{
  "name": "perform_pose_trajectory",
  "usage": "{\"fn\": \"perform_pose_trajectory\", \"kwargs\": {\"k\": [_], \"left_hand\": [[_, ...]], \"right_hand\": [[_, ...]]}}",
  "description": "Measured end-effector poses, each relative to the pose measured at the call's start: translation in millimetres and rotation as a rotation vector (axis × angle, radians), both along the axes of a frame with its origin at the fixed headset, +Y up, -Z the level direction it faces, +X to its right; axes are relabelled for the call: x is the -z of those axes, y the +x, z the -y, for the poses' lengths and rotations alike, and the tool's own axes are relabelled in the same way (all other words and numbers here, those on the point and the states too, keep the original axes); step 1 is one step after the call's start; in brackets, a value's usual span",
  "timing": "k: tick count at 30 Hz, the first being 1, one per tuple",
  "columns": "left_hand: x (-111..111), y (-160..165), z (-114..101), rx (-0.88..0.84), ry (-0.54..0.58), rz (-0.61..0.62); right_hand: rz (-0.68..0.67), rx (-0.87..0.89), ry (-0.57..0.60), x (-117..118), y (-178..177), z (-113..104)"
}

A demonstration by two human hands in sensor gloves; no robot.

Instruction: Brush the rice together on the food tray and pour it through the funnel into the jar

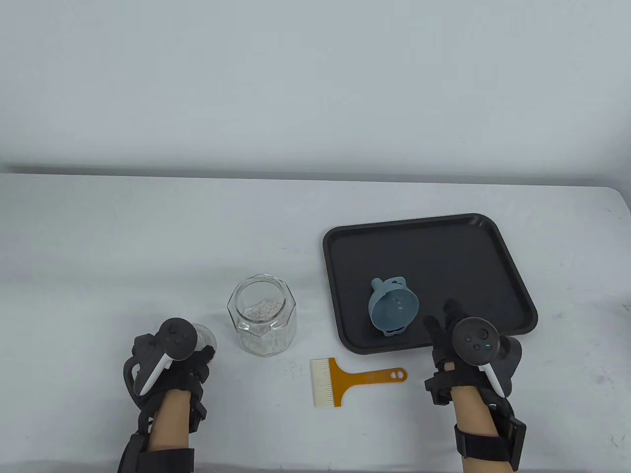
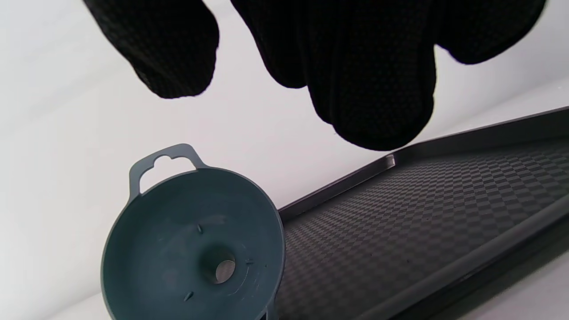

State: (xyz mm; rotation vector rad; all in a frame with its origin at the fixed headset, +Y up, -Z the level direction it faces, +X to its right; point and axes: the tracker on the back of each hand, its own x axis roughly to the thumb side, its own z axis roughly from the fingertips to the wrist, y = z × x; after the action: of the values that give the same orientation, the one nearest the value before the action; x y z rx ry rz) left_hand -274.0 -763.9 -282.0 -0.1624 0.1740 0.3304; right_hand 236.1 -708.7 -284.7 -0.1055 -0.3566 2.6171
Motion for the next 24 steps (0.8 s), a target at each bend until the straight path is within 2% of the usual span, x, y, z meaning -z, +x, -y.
{"fn": "perform_pose_trajectory", "kwargs": {"k": [7, 10, 14, 16, 19, 22, 24], "left_hand": [[1.9, -3.1, 0.1, 0.066, 0.091, -0.005], [-0.4, -8.7, -6.4, -0.001, 0.196, -0.061], [-9.6, -8.9, -36.3, -0.115, 0.463, -0.100], [-15.4, -2.0, -53.9, -0.198, 0.609, -0.065], [-22.1, 16.4, -76.7, -0.267, 0.735, 0.013], [-22.3, 40.8, -93.7, -0.253, 0.775, 0.109], [-18.6, 55.5, -100.0, -0.243, 0.760, 0.152]], "right_hand": [[-0.013, 0.008, 0.006, 0.6, -0.5, 0.9], [-0.011, 0.024, 0.017, -0.2, 1.9, -1.2], [-0.005, 0.055, 0.042, -1.4, 3.8, -6.5], [-0.008, 0.059, 0.060, -2.4, 3.4, -10.3], [-0.017, 0.060, 0.078, -4.2, 1.9, -14.0], [-0.025, 0.055, 0.087, -5.8, 0.6, -15.6], [-0.031, 0.058, 0.086, -5.9, 0.5, -15.5]]}}
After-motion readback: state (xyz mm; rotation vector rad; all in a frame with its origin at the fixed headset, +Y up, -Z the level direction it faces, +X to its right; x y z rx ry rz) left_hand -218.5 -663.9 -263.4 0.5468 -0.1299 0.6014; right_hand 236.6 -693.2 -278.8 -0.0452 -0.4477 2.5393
